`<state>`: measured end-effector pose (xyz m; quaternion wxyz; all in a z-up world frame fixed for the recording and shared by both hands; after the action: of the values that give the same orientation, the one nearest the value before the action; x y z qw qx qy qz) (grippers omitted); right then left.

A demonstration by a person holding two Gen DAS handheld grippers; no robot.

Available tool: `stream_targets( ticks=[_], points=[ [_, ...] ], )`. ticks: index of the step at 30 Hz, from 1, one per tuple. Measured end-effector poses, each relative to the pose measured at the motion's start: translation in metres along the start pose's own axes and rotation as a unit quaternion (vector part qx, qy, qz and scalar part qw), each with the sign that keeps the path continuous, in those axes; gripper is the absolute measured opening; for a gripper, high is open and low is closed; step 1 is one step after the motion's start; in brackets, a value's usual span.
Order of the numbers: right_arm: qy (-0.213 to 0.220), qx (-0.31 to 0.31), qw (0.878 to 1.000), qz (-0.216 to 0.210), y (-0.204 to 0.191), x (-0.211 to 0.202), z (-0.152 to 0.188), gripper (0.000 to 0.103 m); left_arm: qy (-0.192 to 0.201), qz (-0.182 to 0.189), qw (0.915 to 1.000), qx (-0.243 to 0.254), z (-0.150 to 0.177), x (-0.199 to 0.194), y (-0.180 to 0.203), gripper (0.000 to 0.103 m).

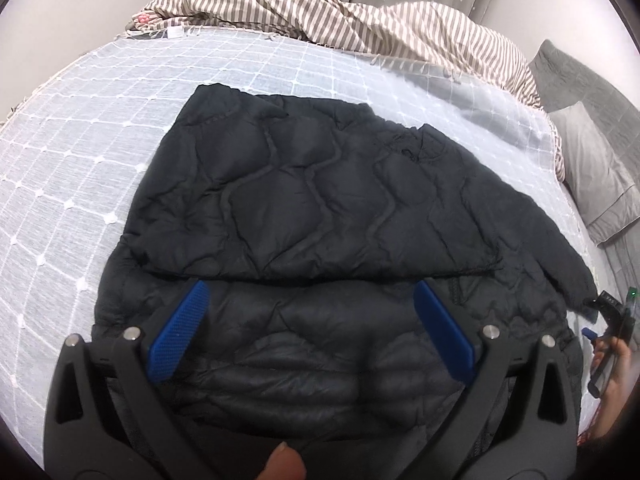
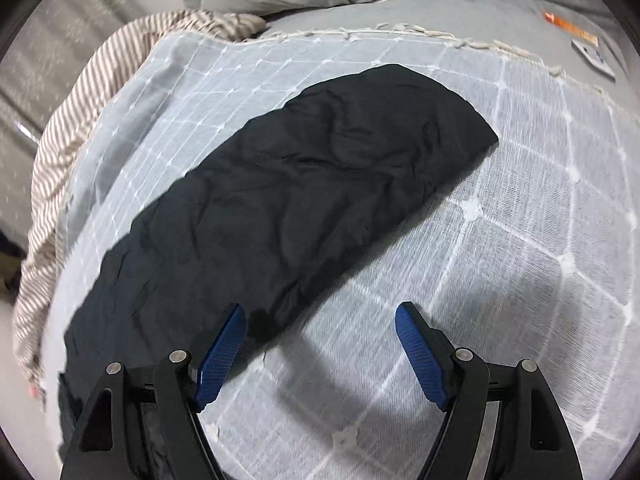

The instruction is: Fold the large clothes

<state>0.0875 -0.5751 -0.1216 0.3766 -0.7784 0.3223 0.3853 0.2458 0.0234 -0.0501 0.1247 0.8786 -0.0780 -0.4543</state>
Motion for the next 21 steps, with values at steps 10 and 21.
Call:
stream_targets(
  ticks=[10,21],
  points=[
    [0.04,-0.035,0.997,-0.049,-0.02,0.012,-0.013,0.055,-0.017,-0.003,0.9996,0.024,0.009,0.01,0.011,0.102],
    [0.104,-0.089,0.987,-0.081,-0.048,-0.016,-0.019,0.007,-0.03,-0.003,0.9994,0.02,0.012,0.014,0.009,0.102]
  ],
)
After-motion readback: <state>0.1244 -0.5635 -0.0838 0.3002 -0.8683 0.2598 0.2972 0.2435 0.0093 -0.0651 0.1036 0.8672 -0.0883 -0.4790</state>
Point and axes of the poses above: each gripper's, at about its wrist camera, not at the fingertips, and x roughly the way its jaws point, y to its right, z to its underside, the point moved 5 cm from there along x, roughly the way its jaws point, and after that the axes turned 5 degrees about -x, right-handed, at the moved point
